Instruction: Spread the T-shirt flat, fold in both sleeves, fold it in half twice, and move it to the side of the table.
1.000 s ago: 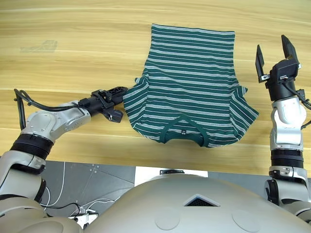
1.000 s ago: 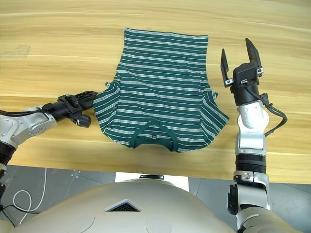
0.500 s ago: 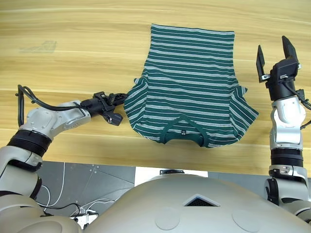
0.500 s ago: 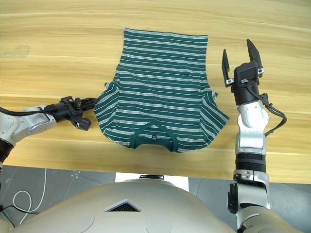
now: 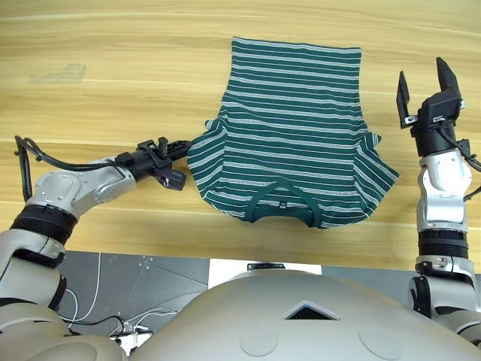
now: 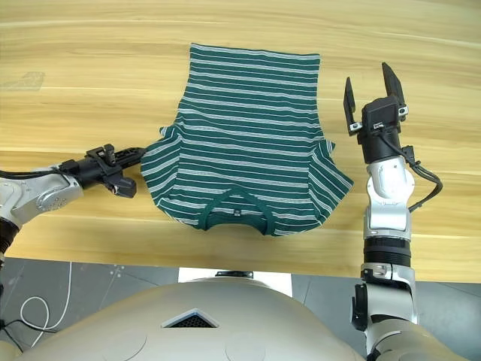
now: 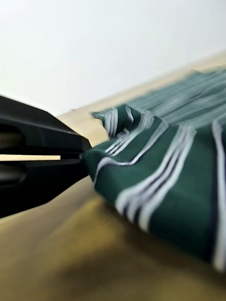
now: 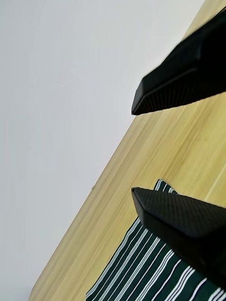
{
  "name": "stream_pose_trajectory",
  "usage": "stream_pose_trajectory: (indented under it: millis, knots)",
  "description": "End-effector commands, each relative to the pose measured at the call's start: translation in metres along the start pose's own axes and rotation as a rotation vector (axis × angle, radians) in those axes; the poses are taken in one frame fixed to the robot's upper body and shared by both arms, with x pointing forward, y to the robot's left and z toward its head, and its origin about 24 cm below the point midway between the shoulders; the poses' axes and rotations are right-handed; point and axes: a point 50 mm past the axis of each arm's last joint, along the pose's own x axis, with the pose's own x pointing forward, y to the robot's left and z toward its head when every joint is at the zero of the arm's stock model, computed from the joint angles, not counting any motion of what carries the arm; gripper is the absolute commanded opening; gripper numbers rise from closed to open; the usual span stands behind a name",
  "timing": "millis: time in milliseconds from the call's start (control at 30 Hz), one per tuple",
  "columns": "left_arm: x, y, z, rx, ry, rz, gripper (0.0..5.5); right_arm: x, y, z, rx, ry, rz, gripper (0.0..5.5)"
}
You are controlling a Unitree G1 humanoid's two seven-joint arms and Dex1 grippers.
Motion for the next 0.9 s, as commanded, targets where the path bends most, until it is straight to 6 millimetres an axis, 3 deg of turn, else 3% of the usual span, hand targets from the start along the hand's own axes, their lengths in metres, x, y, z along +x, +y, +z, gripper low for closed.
stream_pose_trajectory:
  millis: [33, 200, 333, 600, 833, 900]
  knots:
    - [0.014, -0.045, 0.052, -0.331, -0.103, -0.014, 0.01, 0.000, 0.004, -0.003, 0.027, 0.005, 0.006, 2.84]
    - [0.029, -0.035, 0.064, -0.506, -0.144, 0.116, 0.01, 0.000, 0.008, -0.003, 0.033, 0.002, 0.015, 2.84]
    - [0.034, -0.043, 0.079, -0.536, -0.200, 0.073, 0.01, 0.002, 0.009, -0.003, 0.032, -0.002, 0.026, 2.84]
    - [0.029, -0.066, 0.082, -0.499, -0.201, -0.128, 0.01, 0.008, 0.008, 0.000, 0.026, -0.020, 0.029, 2.84]
    - [0.011, -0.079, 0.085, -0.480, -0.255, -0.308, 1.48, 0.009, 0.004, 0.002, 0.017, -0.023, 0.017, 2.84]
    - [0.005, -0.082, 0.086, -0.489, -0.265, -0.350, 1.61, 0.011, 0.005, 0.002, 0.016, -0.025, 0.018, 2.84]
